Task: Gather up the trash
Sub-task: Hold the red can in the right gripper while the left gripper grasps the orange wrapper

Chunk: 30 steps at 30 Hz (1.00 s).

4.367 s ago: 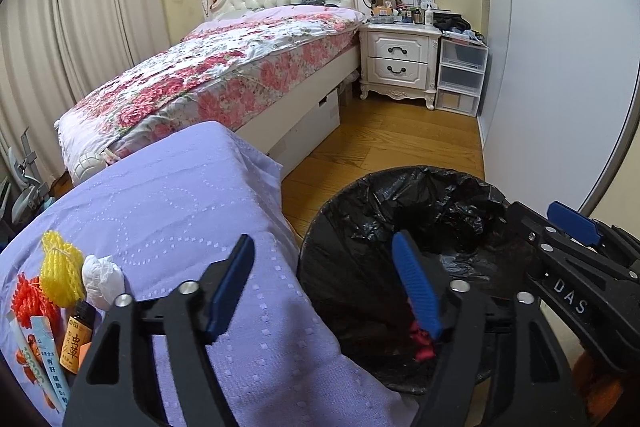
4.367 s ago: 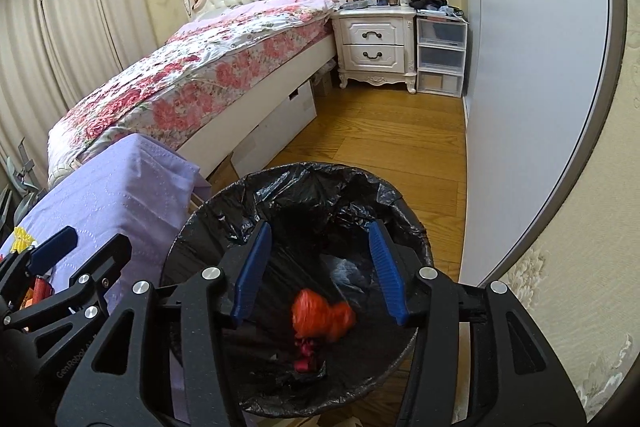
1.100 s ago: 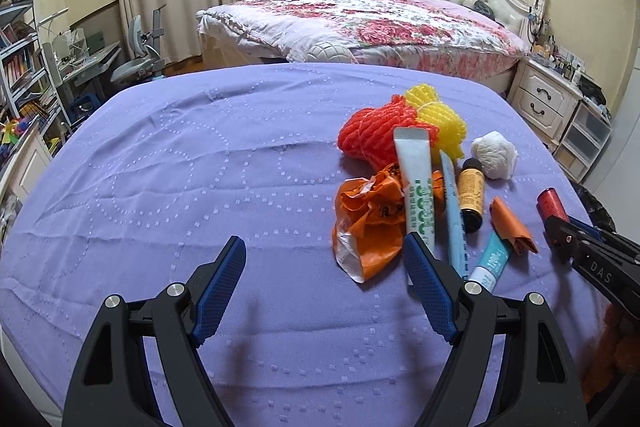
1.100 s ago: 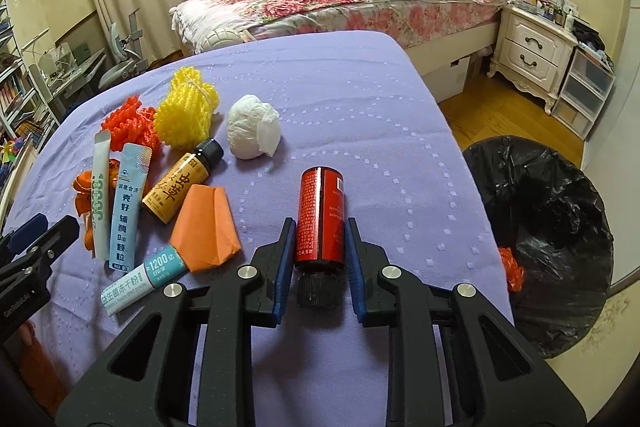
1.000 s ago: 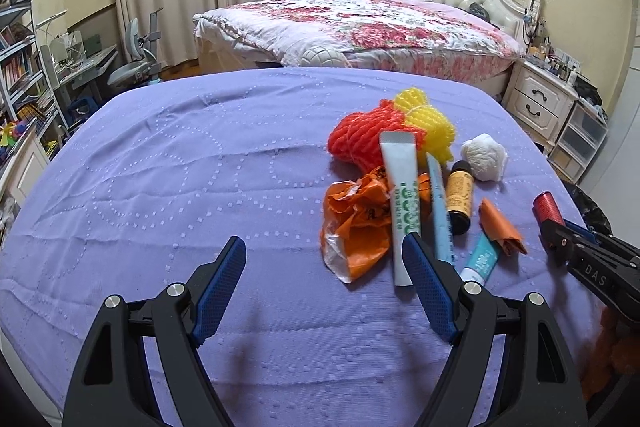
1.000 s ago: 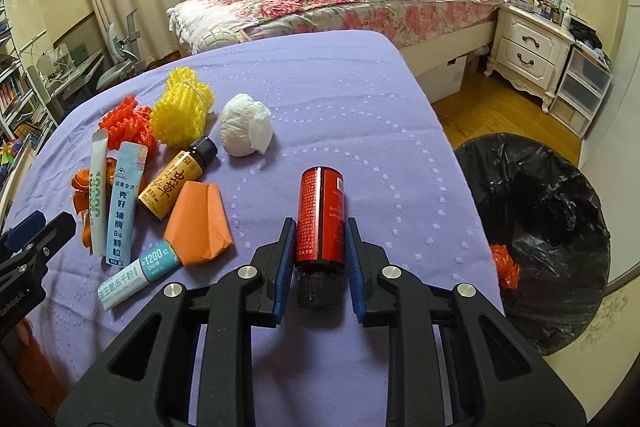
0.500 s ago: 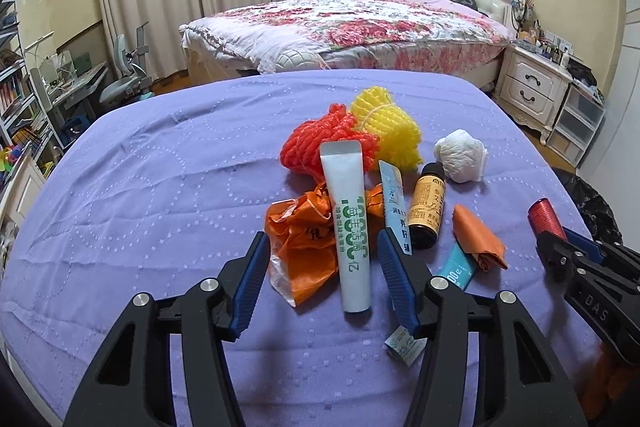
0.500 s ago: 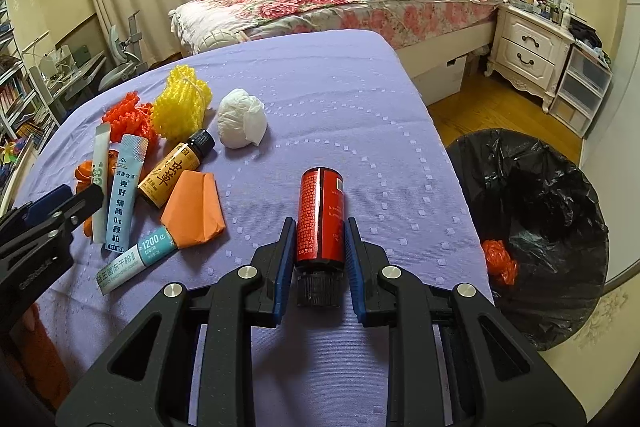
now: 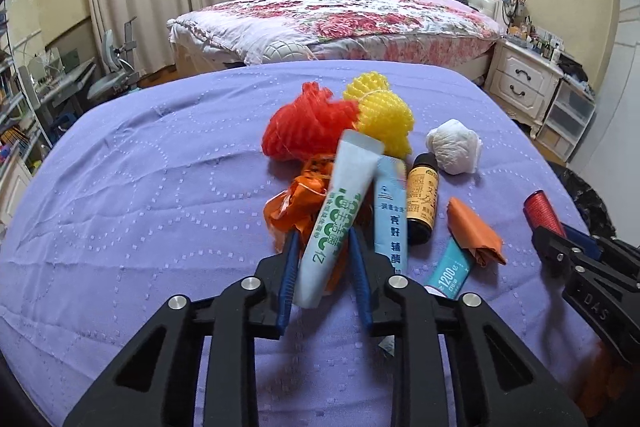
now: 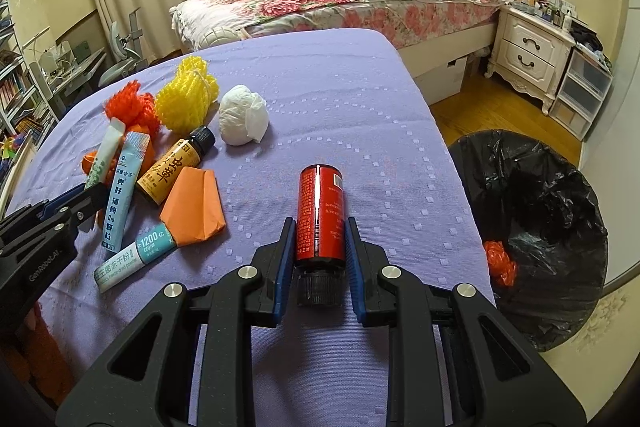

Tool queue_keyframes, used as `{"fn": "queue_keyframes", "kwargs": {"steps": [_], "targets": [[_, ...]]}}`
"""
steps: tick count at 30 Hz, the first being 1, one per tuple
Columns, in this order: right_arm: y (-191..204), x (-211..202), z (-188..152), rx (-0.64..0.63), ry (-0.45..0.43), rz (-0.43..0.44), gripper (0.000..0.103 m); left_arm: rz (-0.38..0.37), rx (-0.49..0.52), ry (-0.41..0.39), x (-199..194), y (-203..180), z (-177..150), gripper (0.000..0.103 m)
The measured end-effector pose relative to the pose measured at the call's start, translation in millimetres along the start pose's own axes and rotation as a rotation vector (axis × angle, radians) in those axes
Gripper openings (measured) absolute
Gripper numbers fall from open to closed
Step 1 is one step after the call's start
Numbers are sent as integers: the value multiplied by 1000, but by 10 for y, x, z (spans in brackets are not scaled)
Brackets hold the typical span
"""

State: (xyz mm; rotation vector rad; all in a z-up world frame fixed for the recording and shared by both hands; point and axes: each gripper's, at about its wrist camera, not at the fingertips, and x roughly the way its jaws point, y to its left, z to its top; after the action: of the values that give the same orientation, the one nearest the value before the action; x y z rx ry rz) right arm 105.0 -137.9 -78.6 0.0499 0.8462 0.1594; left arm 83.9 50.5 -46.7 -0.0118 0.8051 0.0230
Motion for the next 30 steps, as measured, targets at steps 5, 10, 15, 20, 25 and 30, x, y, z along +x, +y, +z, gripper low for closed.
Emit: {"fn": "queue_keyframes", "kwargs": {"steps": [5,10,15,20,25,30], "targets": [[7,-7,-6,-3,0,-3,23,-21,-19,-14,-86,26,-22,23],[8,-16,-7,1,-1,-4,23,-52,-40,-27,-187,41,-32,22],[6,-16,-8,0,-1,-4,23,-56,-44,-30,-222,74,-45,22],[9,-17,-10,0,-1,-4,23,-52,-49,7,-140,114,-87,26],[12,-15,-9,-1,-1,-5,23,-46,-55,1,-139,125,-65,42],[12,-17,-10,1,-1,-3,23,-40,-48,-3,-150,92,-63,45]]}}
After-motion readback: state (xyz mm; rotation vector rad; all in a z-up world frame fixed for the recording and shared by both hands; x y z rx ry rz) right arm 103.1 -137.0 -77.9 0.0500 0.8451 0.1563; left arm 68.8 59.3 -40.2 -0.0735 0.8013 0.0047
